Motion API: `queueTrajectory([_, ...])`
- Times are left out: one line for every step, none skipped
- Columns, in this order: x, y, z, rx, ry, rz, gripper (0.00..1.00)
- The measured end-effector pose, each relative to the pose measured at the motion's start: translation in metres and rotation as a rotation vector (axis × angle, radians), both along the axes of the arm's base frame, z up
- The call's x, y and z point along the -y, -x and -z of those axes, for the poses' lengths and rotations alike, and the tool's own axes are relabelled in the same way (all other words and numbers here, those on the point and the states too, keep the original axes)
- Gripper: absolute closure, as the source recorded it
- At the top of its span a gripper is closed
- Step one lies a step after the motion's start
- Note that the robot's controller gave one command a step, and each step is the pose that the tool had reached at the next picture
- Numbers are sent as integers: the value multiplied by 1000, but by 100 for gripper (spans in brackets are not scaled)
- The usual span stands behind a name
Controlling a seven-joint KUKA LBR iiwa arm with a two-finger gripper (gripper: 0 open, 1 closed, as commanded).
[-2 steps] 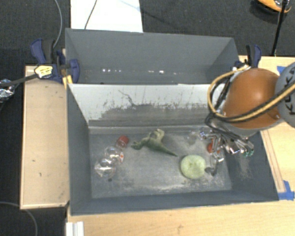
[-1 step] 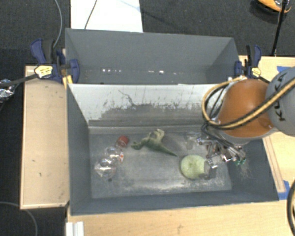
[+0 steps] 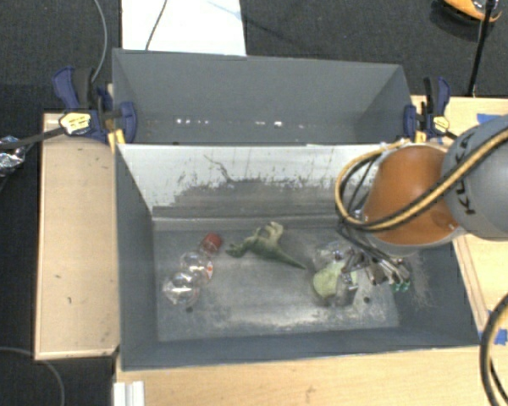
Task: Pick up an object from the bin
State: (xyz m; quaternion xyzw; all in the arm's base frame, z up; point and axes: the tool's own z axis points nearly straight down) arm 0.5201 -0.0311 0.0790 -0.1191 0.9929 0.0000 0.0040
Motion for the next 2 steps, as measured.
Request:
queueTrajectory([0,0,0,0,0,0,100])
queueTrajectory([22,-5,-138,5,-1,130,100])
